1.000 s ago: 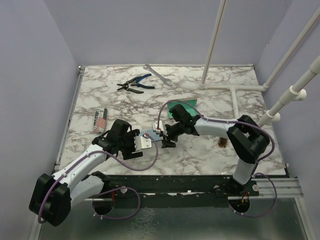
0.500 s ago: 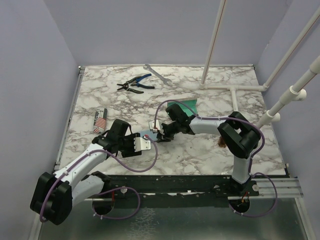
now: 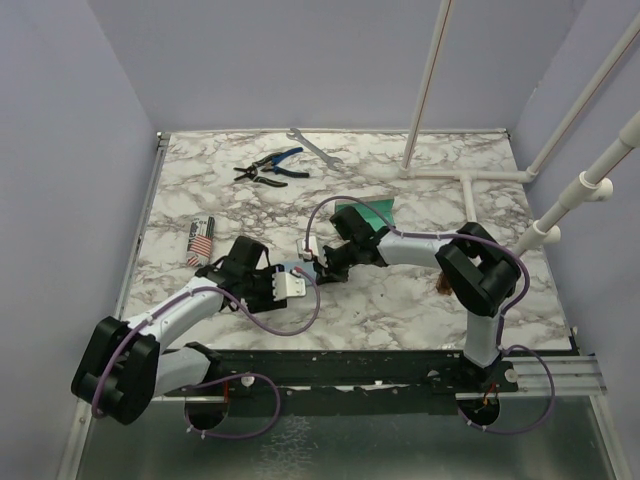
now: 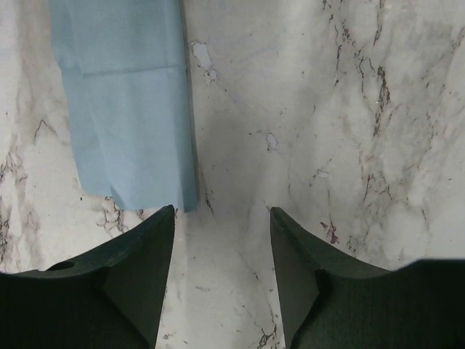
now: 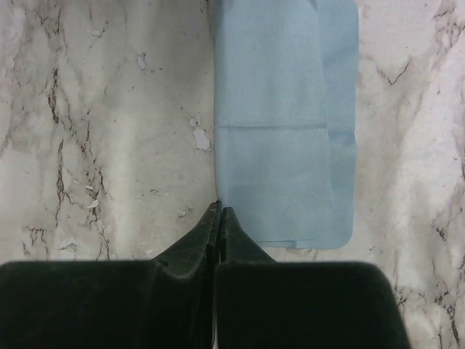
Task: Organize the sunglasses
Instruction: Pick up the glasses cleaning cloth from the center of the board.
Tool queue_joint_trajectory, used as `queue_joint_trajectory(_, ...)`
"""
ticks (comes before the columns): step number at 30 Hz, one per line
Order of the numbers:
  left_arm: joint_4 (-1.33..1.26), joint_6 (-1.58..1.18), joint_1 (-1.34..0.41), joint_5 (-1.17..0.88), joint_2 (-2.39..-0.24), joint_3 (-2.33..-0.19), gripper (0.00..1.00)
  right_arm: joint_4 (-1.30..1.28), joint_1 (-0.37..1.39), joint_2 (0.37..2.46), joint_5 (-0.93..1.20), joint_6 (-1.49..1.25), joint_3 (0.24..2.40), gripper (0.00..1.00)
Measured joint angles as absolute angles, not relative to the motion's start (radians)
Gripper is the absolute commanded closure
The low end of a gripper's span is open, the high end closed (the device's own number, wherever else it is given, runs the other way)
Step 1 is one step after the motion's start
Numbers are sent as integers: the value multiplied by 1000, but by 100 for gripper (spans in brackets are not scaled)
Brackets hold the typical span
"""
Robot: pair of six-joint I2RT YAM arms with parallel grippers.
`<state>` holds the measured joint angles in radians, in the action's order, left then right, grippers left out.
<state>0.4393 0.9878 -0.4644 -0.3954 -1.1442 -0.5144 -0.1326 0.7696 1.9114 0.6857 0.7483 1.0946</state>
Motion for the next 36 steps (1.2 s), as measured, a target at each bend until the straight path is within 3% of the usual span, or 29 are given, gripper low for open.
queue_joint_trajectory(25, 355, 1078, -422, -467, -1248, -567, 44, -146, 733, 1911, 777, 493, 1091, 99)
queue_joint_trajectory(30, 357, 1131, -412, -485, -1290, -577, 51, -142, 733, 1911, 777, 486, 1084, 100)
queue_joint_trajectory(33, 370, 1158, -412, -496, -1296, -577, 62, -139, 733, 1912, 777, 485, 1084, 99)
queue_joint_trajectory(36, 373, 1173, -412, -511, -1307, -578, 67, -134, 733, 1912, 777, 481, 1084, 99)
